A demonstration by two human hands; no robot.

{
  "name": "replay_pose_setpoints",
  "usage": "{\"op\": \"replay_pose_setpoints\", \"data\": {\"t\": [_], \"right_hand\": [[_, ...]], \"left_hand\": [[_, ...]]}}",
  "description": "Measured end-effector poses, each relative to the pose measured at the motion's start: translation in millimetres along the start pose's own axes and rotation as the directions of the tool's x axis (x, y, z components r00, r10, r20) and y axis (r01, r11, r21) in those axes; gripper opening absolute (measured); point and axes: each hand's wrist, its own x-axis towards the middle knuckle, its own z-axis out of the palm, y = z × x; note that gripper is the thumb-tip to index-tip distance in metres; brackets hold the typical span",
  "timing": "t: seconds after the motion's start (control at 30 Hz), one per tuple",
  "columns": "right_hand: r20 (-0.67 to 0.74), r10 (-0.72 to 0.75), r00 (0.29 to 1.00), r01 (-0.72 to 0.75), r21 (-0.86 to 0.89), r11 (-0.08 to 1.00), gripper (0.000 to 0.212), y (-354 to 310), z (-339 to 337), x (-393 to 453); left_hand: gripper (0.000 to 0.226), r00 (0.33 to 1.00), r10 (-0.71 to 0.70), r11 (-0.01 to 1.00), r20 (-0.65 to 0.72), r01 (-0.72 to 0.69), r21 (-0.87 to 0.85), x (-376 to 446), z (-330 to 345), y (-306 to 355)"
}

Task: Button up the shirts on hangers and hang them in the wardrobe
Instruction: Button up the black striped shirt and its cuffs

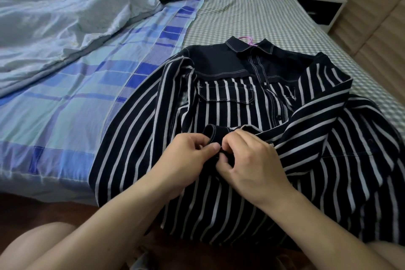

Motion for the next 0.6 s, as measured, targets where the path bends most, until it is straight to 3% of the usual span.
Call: {"op": "replay_pose_setpoints", "data": {"t": [0.13,0.23,0.33,0.43,0.5,0.6], "right_hand": [[0.080,-0.015,0.997,0.007,0.093,0.996,0.014,7,-1,0],[0.133,-0.004,0.991,-0.029,0.245,0.969,0.012,13,-1,2],[0.146,0.027,0.989,-0.073,0.318,0.945,0.027,18,-3,-1],[0.153,0.042,0.987,-0.090,0.326,0.941,0.037,21,-7,-5],[0.137,-0.010,0.991,-0.024,0.245,0.969,0.047,22,-12,-10],[0.249,-0.106,0.963,0.136,-0.103,0.985,0.078,22,-19,-11]], "left_hand": [[0.041,0.999,-0.008,0.996,0.049,0.004,0.088,2,-3,-3],[0.029,0.994,-0.029,0.999,0.102,0.024,0.044,4,-9,-5],[0.011,0.976,-0.064,0.995,0.208,0.078,-0.058,4,-15,-3],[0.008,0.983,-0.035,0.999,0.181,0.032,0.022,3,-13,-2],[0.022,0.993,0.012,0.993,0.121,-0.027,0.118,0,-9,0],[0.044,0.993,0.074,0.964,0.088,-0.094,0.248,-7,-12,5]]}}
